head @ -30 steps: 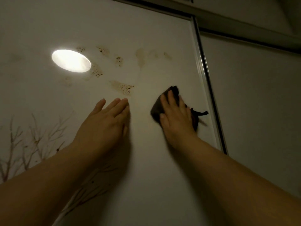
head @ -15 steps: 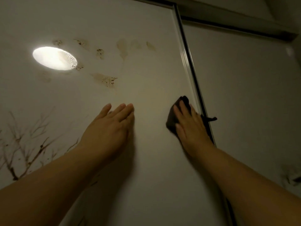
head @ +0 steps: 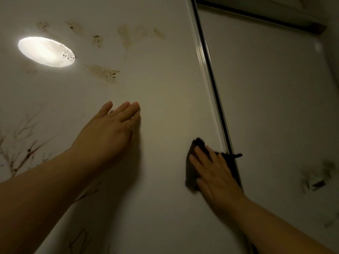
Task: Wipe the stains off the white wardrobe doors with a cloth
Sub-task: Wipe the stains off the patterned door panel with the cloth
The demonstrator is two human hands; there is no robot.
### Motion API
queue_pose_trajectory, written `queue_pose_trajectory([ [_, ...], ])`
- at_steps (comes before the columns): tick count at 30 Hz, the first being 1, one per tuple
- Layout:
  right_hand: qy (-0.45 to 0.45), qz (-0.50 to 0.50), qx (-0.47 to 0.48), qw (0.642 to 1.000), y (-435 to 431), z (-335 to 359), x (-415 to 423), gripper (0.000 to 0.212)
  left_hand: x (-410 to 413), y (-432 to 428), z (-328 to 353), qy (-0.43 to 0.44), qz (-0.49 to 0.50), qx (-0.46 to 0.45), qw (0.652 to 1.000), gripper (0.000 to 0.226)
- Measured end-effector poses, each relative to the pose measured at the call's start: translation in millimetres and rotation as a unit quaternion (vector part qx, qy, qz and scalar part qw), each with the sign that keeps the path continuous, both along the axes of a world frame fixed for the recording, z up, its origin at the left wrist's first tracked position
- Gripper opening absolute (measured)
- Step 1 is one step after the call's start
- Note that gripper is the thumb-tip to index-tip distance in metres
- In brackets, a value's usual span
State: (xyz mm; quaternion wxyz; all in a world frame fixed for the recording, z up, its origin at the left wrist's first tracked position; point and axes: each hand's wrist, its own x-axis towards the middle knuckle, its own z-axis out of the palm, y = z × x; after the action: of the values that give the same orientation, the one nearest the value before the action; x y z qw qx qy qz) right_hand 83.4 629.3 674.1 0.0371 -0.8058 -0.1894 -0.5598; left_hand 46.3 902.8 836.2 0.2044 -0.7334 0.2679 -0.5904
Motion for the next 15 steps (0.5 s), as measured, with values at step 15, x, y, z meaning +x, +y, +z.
queue_pose_trajectory([
  [15, -0.036, -0.006, 0.029, 0.999, 59, 77, 2, 0.060, 4, 2, -1, -0.015, -0.009, 0.001, 1.000, 0.052],
])
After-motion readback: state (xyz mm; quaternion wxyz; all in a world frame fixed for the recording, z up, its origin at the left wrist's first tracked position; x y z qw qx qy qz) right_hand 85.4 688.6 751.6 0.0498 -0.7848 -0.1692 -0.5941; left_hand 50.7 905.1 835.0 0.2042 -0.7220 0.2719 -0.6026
